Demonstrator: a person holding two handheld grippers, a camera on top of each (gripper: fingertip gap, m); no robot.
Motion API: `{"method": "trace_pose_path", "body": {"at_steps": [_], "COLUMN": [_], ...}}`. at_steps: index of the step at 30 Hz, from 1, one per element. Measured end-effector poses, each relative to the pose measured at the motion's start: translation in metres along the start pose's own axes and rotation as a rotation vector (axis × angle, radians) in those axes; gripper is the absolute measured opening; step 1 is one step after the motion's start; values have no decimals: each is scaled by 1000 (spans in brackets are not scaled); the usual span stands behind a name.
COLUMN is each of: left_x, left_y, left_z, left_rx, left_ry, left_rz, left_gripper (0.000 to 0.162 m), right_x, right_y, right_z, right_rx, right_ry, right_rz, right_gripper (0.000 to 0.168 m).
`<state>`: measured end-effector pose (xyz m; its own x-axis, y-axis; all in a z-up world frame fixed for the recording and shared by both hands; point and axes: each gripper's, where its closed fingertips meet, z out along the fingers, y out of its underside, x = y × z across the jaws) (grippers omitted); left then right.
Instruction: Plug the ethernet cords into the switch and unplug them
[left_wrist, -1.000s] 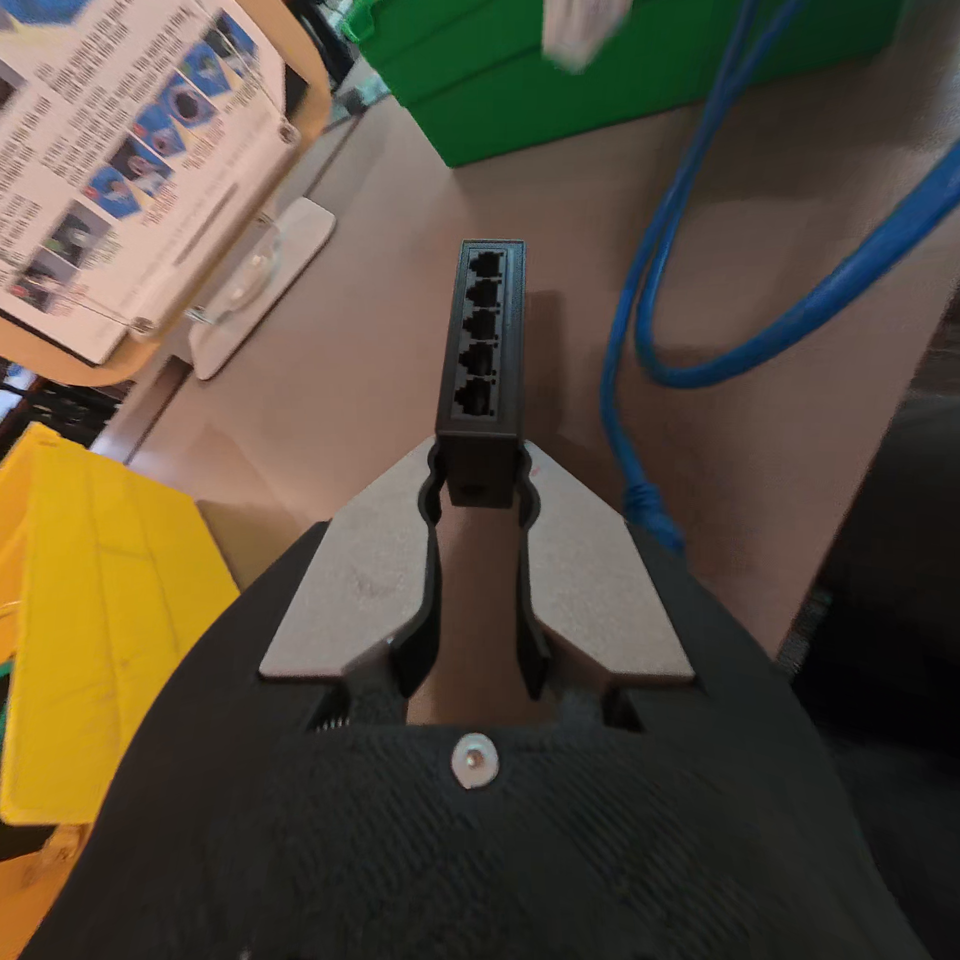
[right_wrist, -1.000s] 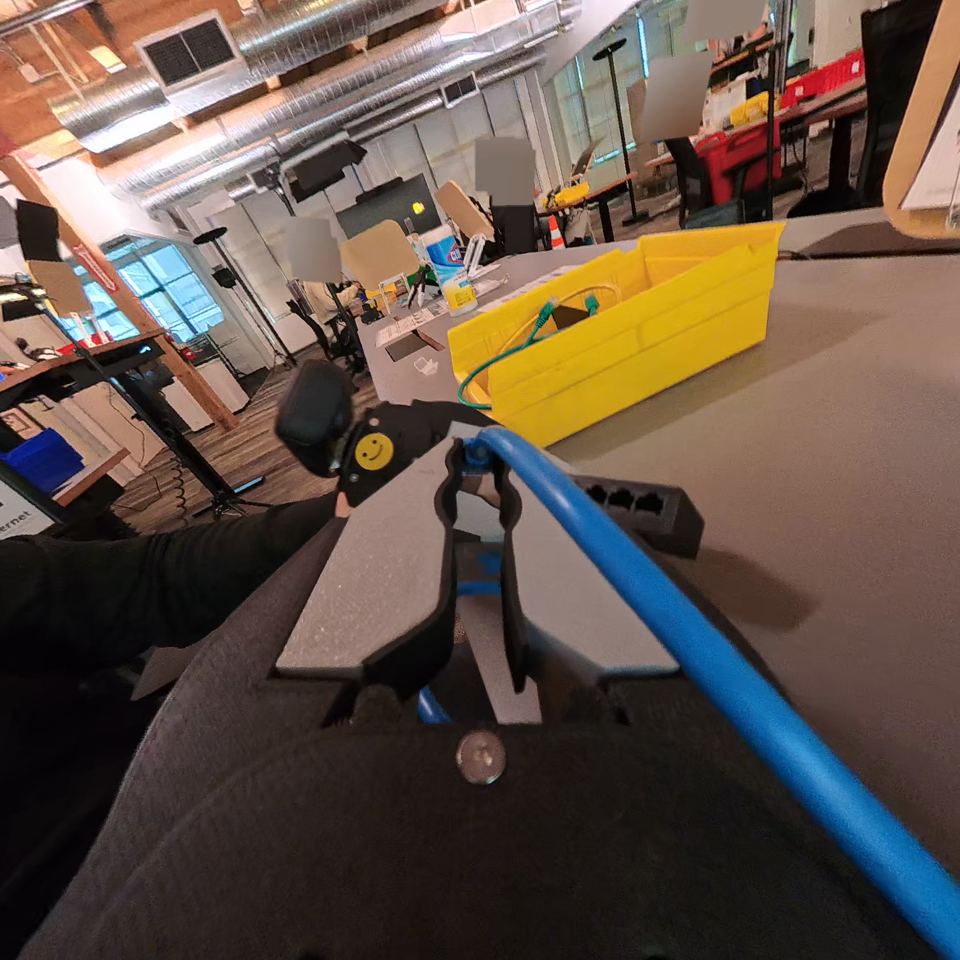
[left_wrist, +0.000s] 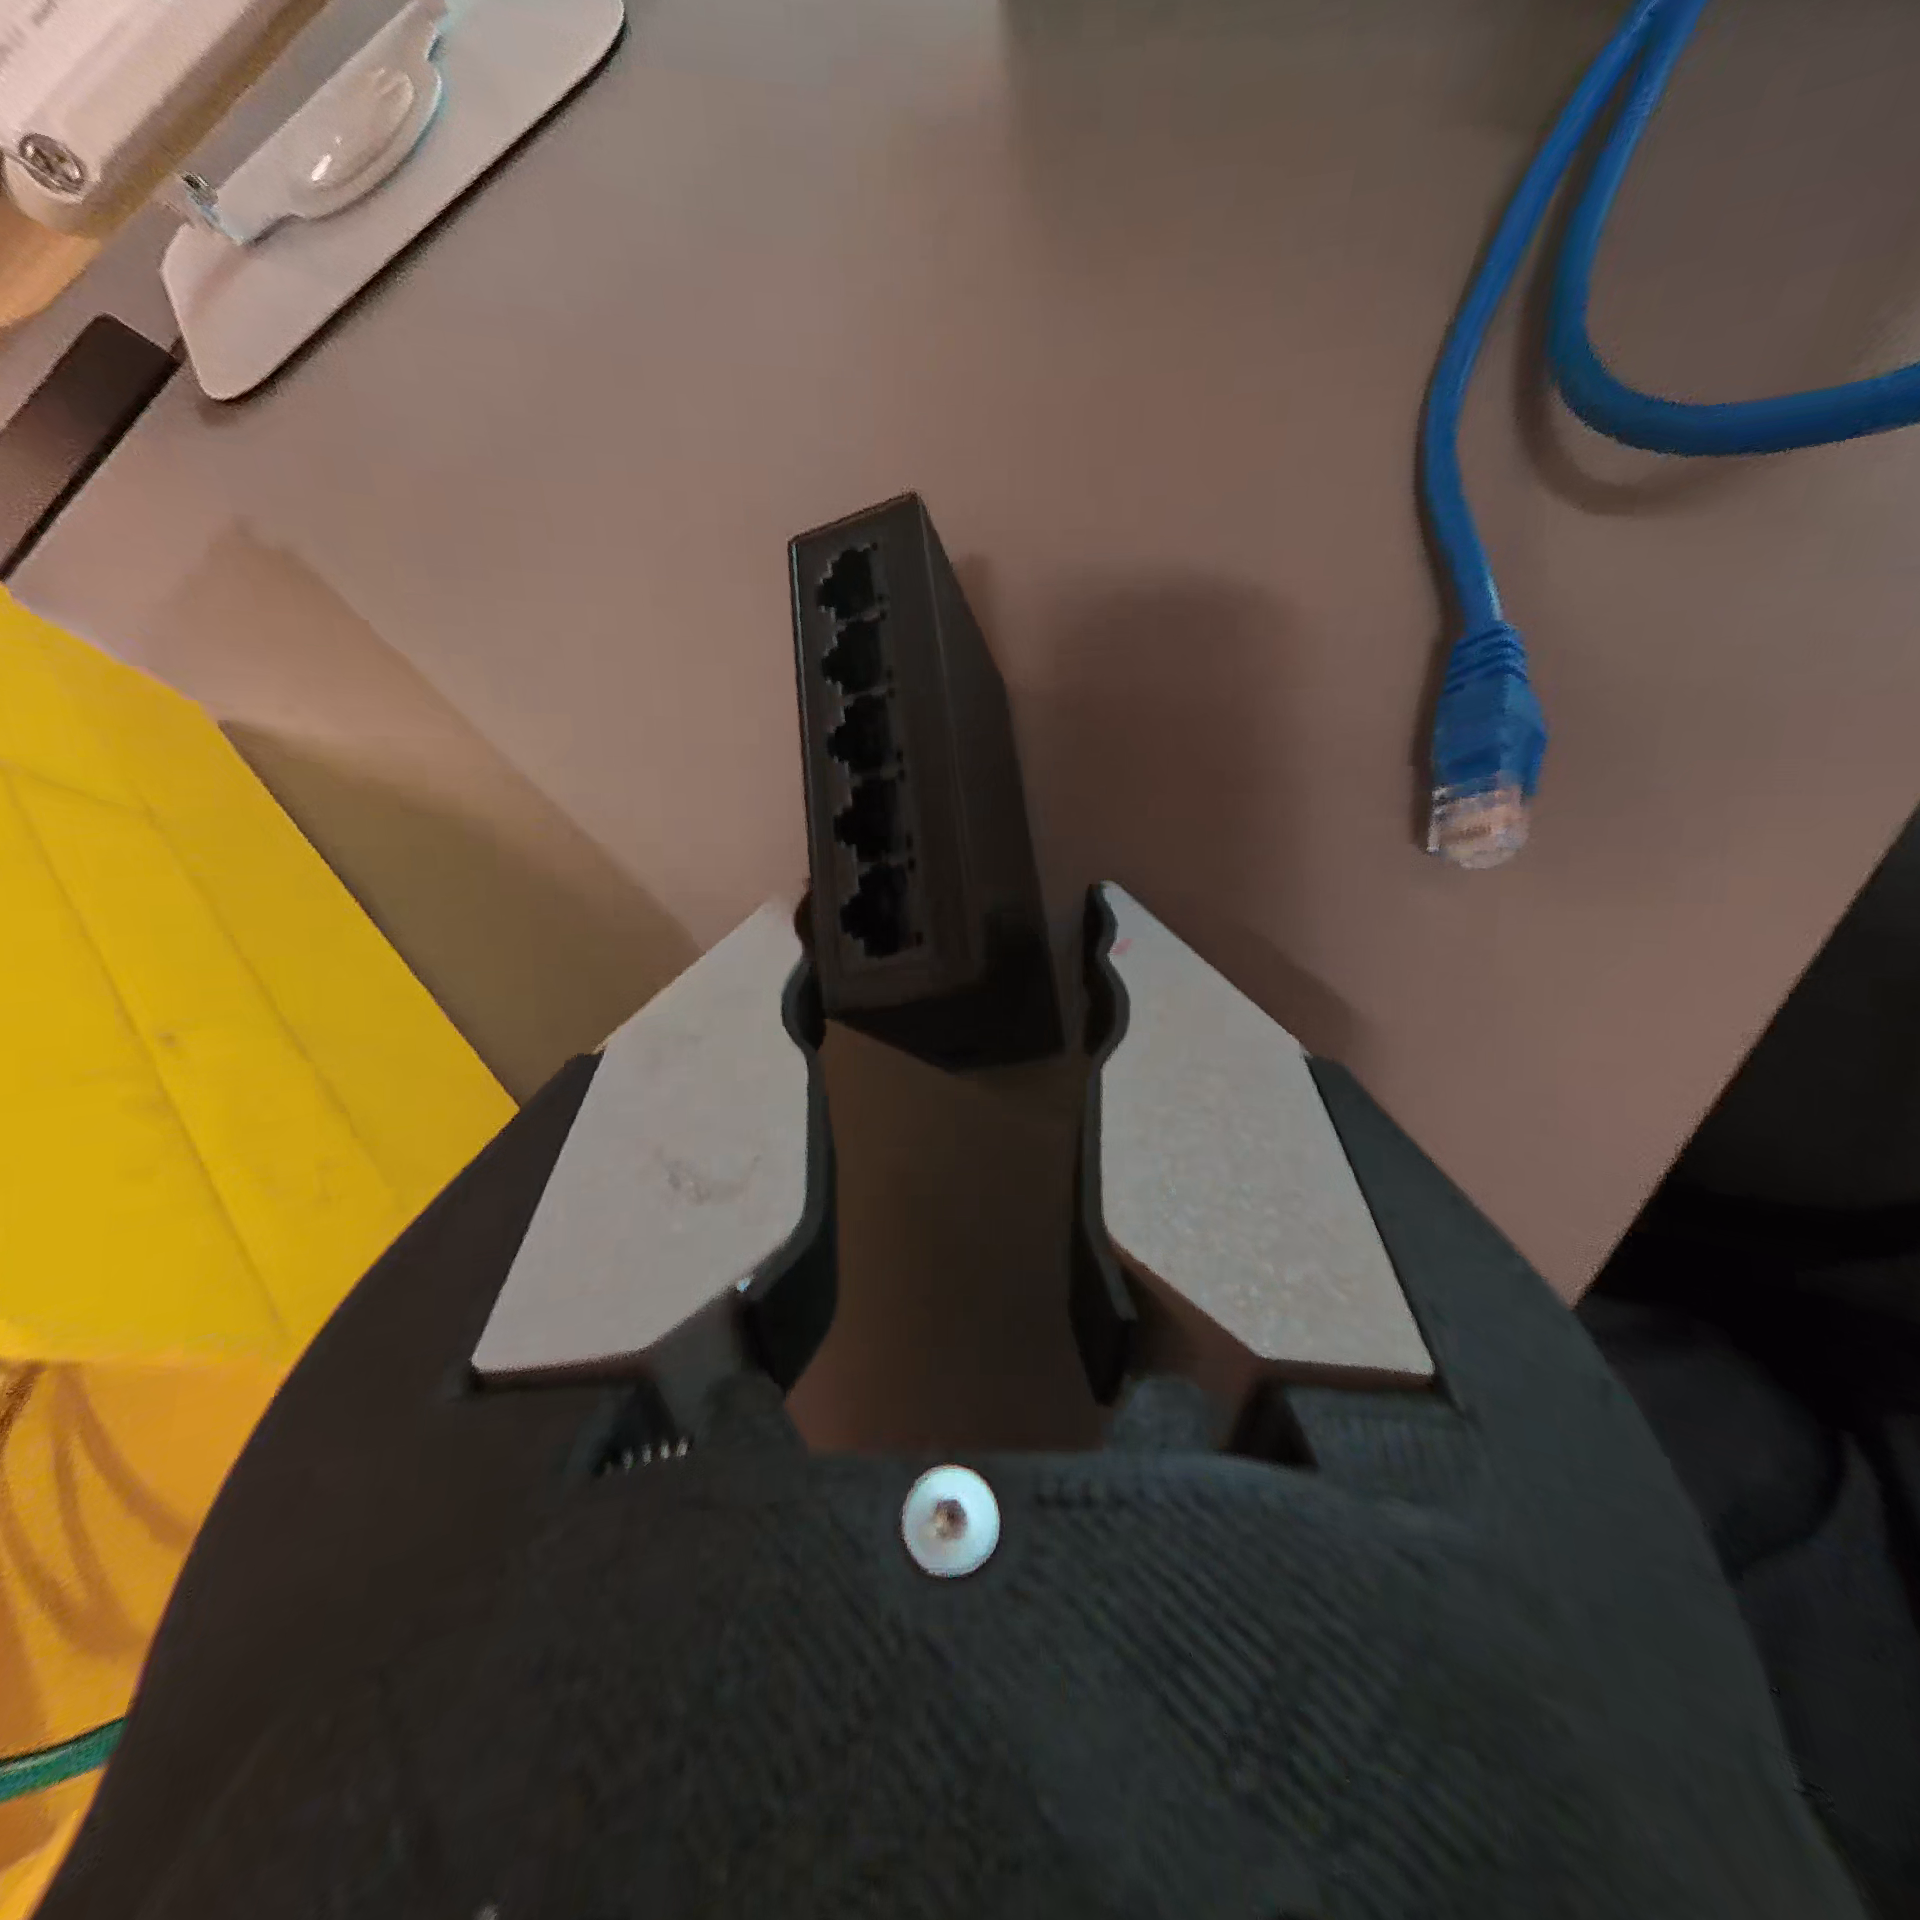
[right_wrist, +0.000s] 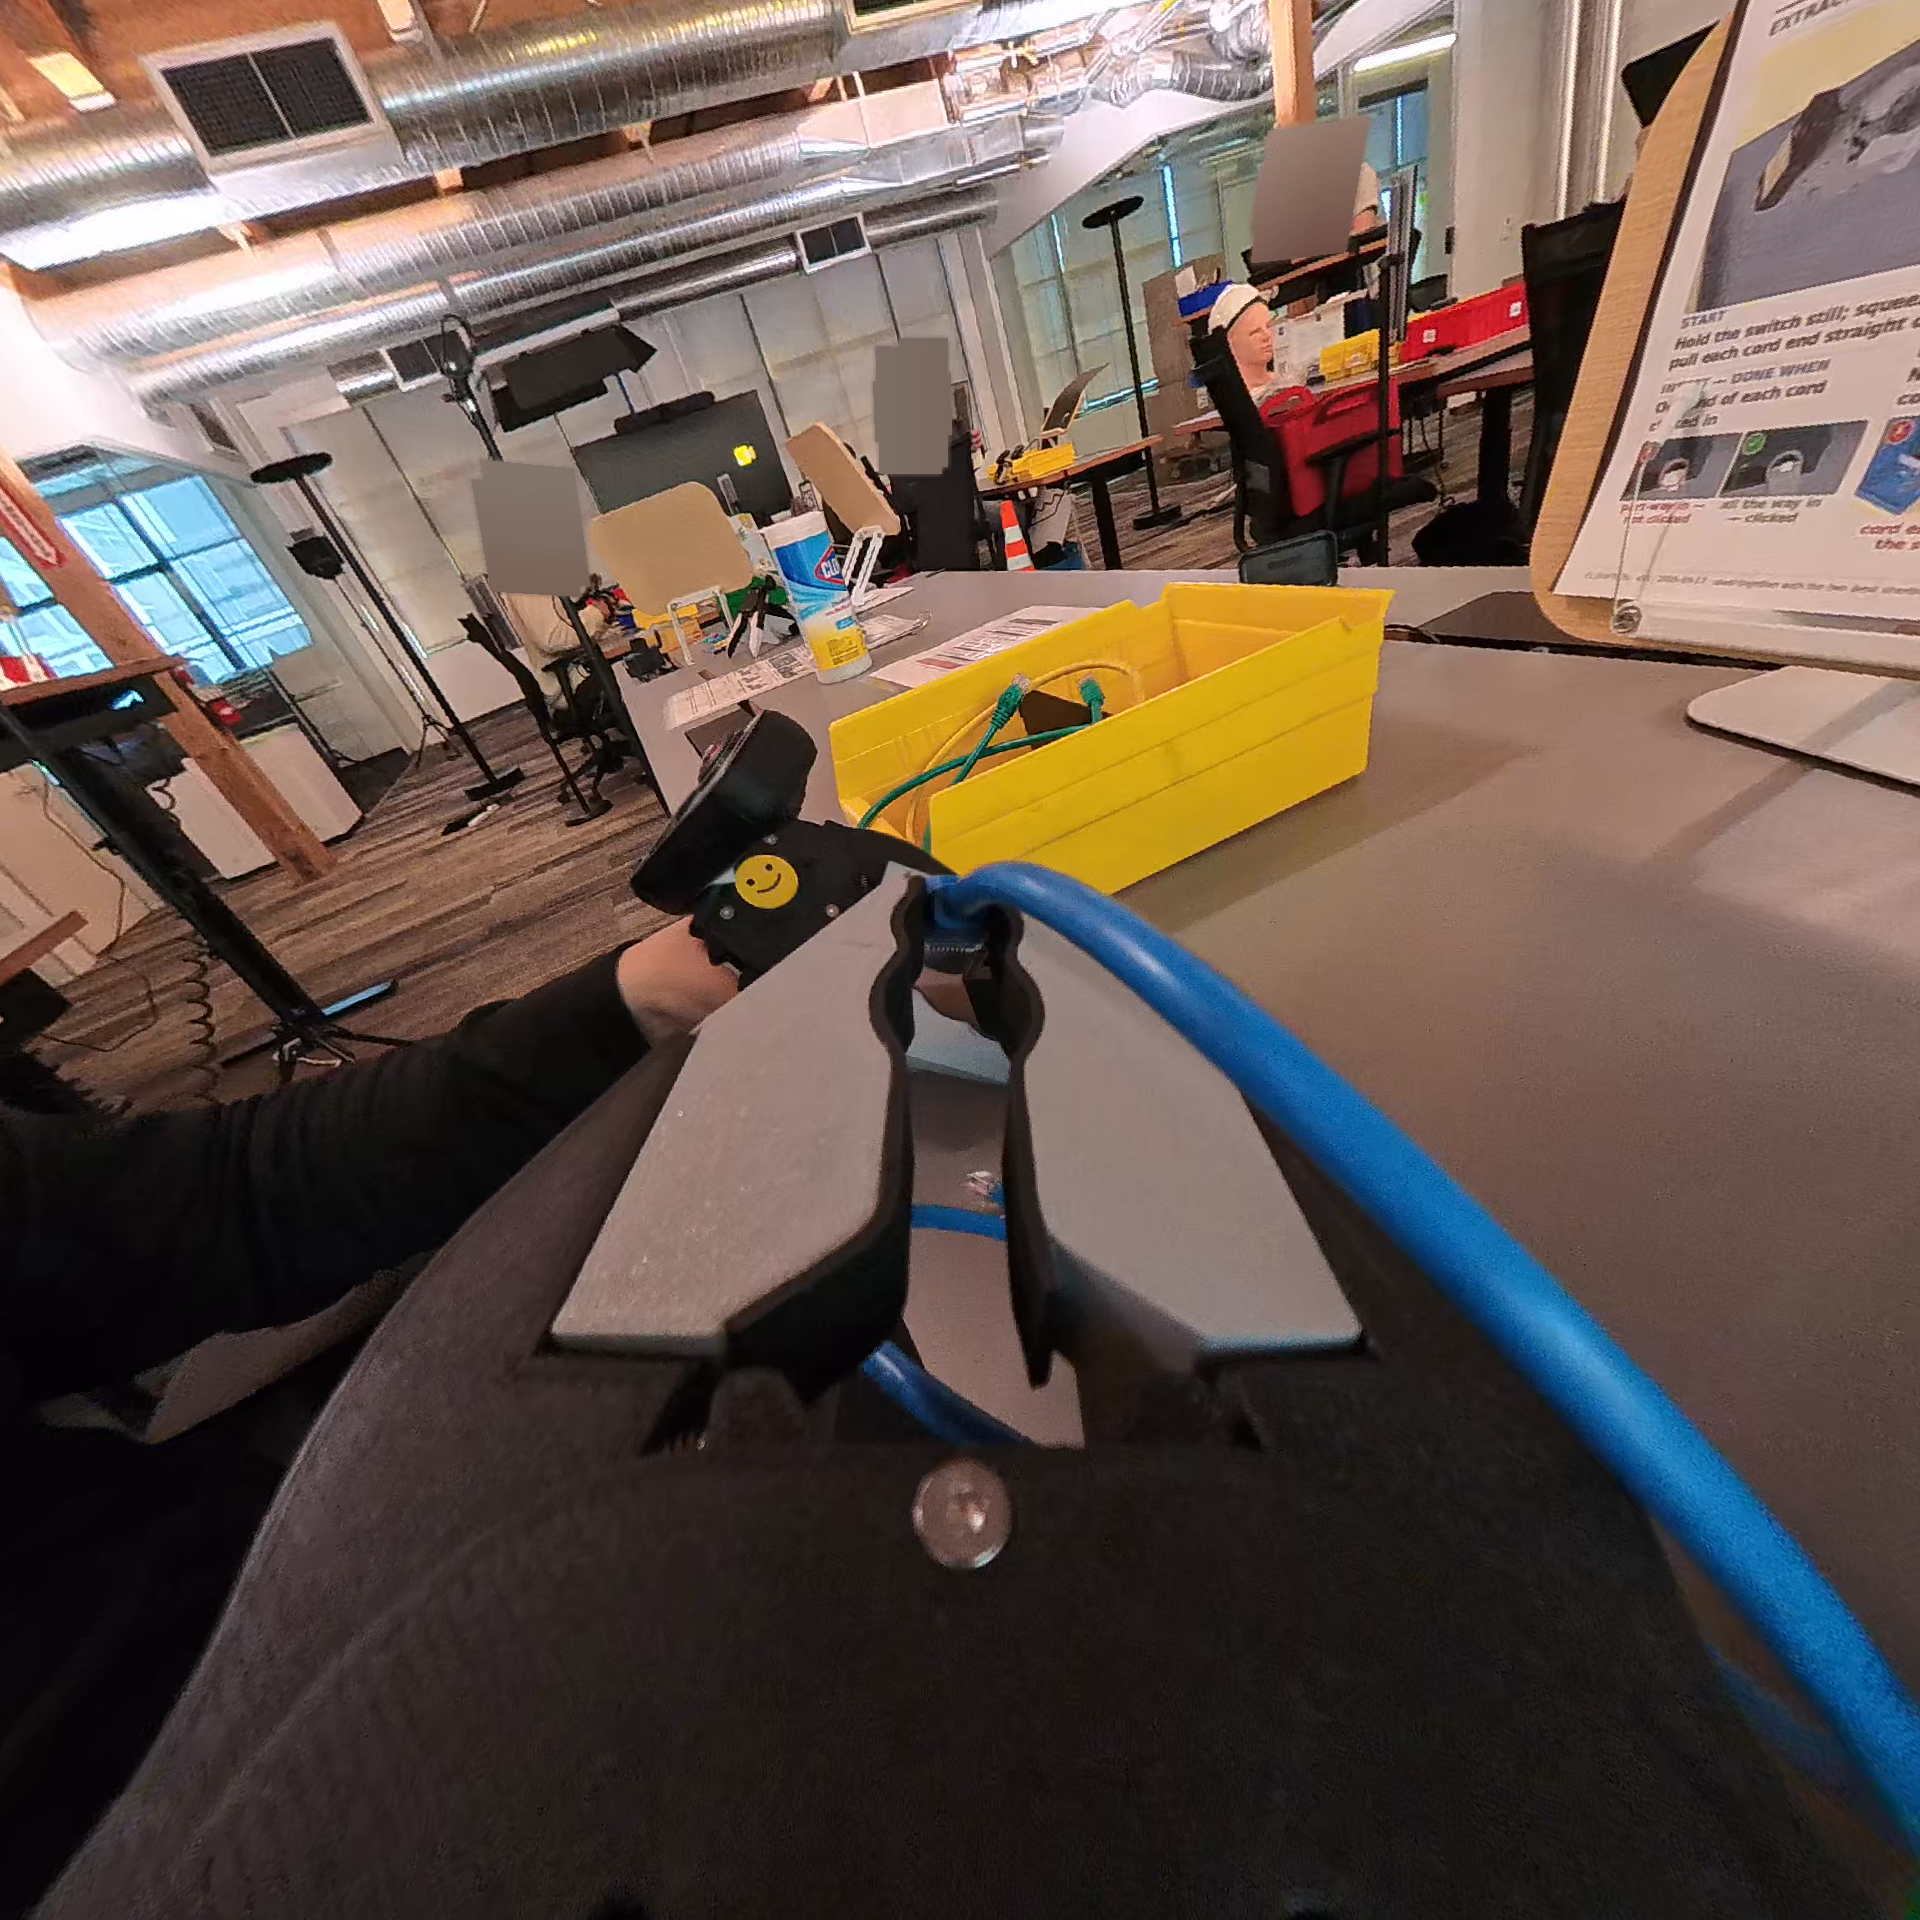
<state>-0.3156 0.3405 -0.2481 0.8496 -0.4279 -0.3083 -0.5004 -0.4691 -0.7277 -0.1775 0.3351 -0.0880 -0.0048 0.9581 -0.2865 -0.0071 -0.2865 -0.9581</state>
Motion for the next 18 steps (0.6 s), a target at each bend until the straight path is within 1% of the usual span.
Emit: {"method": "trace_pose_path", "body": {"at_steps": [1, 5, 7, 10, 12, 14, 16, 18], "left_x": [-1, -4, -4, -6, -6, -6, -5, -2], "left_y": [-1, -3, -5, -6, -10, -16, -26, -41], "left_z": [1, 3, 6, 13, 17, 17, 13, 6], "left_rx": [-1, -1, -4, -25, -22, 1, 59, 151], "left_ry": [-12, -57, -60, -62, -57, -111, -193, -259], "left_rz": [2, 19, 23, 0, -1, 65, 163, 221], "left_gripper": [49, 50, 46, 33, 28, 26, 26, 26], "right_x": [0, 1, 0, -1, 0, 2, 4, 1], "right_y": [1, 4, 4, 6, 9, 12, 16, 20], "right_z": [1, 4, 6, 8, 10, 12, 17, 23], "right_rx": [-4, -19, -22, -28, -34, -34, -27, -11], "right_ry": [0, 2, 0, -9, -6, 4, 9, -5], "right_rz": [-3, -13, -14, -8, -1, 1, 0, -11], "right_gripper": [7, 8, 8, 9, 8, 8, 7, 7]}}
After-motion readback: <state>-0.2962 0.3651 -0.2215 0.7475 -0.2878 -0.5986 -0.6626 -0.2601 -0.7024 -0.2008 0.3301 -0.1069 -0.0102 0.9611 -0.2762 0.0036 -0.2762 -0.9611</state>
